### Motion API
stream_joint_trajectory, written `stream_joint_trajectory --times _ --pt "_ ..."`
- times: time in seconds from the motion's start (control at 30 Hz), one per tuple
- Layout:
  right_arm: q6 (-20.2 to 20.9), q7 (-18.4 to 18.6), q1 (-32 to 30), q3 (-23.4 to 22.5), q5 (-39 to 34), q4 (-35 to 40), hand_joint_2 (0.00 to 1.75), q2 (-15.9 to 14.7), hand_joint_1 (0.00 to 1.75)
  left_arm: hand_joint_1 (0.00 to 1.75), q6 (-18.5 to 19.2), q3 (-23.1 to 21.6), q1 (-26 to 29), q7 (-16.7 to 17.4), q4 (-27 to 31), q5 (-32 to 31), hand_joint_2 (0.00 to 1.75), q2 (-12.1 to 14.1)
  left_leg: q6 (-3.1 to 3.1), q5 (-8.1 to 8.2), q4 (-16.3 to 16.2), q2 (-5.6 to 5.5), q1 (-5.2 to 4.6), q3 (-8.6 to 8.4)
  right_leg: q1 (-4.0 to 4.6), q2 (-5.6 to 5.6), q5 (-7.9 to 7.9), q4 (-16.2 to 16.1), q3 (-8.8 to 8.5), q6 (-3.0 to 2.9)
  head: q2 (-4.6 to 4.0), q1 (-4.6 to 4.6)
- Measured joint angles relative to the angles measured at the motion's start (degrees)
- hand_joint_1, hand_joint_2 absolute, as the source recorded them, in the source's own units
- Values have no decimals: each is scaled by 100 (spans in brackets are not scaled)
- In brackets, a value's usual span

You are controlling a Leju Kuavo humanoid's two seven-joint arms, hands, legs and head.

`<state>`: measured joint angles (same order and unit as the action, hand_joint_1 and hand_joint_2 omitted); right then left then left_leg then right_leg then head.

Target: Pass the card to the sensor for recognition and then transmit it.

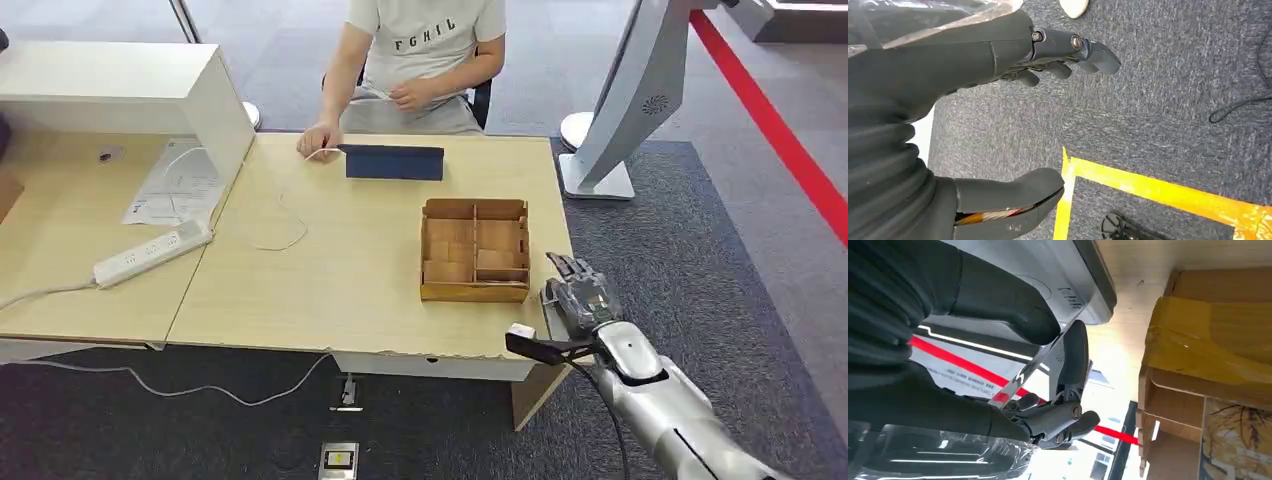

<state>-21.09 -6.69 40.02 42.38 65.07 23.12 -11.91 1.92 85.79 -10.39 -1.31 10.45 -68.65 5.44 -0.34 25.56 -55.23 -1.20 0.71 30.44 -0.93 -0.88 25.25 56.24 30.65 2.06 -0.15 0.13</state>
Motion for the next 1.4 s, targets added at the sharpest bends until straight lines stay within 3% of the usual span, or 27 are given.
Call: stream_joint_trajectory --times 0.8,1.2,1.4 --pt "-11 -83 81 -207 57 33 175 -28 175 0 4 44 0 13 0 -70 175 9 0 -1 0 -1 0 5 0 0 -1 4 0 0 0 0" --pt "302 -682 1343 -271 107 614 175 291 175 0 96 44 -3 -158 -2 -190 175 2 -1 -5 0 2 1 7 1 -3 -4 12 10 -2 0 0" --pt "442 -739 1714 -249 96 695 175 599 175 0 50 44 -4 -116 -7 -251 175 -42 -1 -5 0 2 1 8 1 -3 -3 10 10 -2 0 0"
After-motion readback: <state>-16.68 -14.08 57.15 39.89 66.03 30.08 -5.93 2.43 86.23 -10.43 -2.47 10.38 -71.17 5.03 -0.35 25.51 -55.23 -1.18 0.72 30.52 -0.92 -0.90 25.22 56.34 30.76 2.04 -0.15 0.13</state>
